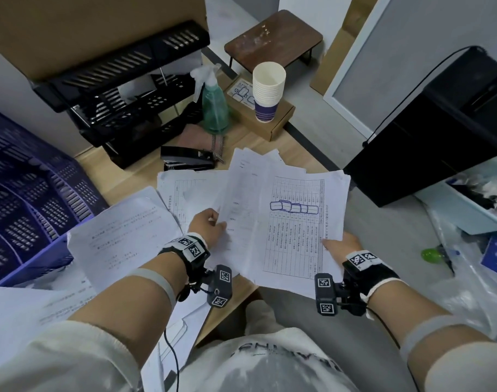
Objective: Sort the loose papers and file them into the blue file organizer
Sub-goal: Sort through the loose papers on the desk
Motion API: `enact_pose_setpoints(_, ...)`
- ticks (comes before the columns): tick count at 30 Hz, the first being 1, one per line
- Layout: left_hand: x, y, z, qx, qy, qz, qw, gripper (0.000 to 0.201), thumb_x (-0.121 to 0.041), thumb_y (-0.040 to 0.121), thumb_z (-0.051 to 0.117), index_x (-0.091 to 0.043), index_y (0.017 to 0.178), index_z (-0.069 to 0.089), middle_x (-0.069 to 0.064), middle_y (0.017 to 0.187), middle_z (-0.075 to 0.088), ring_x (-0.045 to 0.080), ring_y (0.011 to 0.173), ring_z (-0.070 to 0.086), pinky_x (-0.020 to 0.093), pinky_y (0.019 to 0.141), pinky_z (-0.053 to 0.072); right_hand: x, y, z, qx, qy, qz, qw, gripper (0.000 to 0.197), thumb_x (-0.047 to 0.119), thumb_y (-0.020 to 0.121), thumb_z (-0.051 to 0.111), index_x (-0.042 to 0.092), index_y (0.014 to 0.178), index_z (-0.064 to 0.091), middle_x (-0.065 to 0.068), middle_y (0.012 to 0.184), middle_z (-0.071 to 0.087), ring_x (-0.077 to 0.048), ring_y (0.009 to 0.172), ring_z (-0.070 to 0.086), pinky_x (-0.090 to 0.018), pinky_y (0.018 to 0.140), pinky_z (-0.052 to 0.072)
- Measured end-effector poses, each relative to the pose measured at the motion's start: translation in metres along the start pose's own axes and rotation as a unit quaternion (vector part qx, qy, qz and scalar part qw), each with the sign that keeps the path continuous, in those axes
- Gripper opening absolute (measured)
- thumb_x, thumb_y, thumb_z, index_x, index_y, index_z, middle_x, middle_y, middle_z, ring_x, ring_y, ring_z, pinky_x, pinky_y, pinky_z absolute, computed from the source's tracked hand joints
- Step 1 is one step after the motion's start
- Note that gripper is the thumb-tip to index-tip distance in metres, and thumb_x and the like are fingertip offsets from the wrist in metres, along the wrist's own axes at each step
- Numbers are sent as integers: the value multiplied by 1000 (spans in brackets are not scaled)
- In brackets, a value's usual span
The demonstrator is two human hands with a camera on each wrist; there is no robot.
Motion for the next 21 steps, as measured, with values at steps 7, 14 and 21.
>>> enact_pose_setpoints(7, 22, -7, -63, -112, 5, 4, 994, 13, -5, 91, 50, -8, 100, 59, 19, 88, 66, 34, 80, 62, 38, 73, 50, 23, -4, 5, -24, 44, -45, 998, 28, 7, 95, 50, 5, 121, 61, -4, 106, 61, -22, 92, 53, -28, 83, 42)
enact_pose_setpoints(14, 97, -32, -143, -215, 110, -129, 962, 12, -8, 93, 48, 0, 94, 57, 30, 97, 65, 44, 92, 60, 42, 77, 44, 46, -1, 25, -94, 86, -41, 991, 33, 2, 94, 46, -1, 125, 57, -17, 124, 63, -33, 103, 60, -29, 82, 41)
enact_pose_setpoints(21, 74, -49, -125, -345, 140, -152, 915, 58, -18, 76, 69, -2, 125, 42, 22, 128, 46, 40, 117, 47, 47, 94, 45, 34, -7, 36, -40, 43, -46, 997, 30, 2, 92, 47, 4, 118, 63, -15, 112, 66, -24, 85, 54, -29, 78, 42)
Point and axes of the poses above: each hand's wrist, its own y-axis towards the middle knuckle, its own z-axis out of the palm, x = y × z, the point moved 3 cm from there along y, towards the middle knuckle
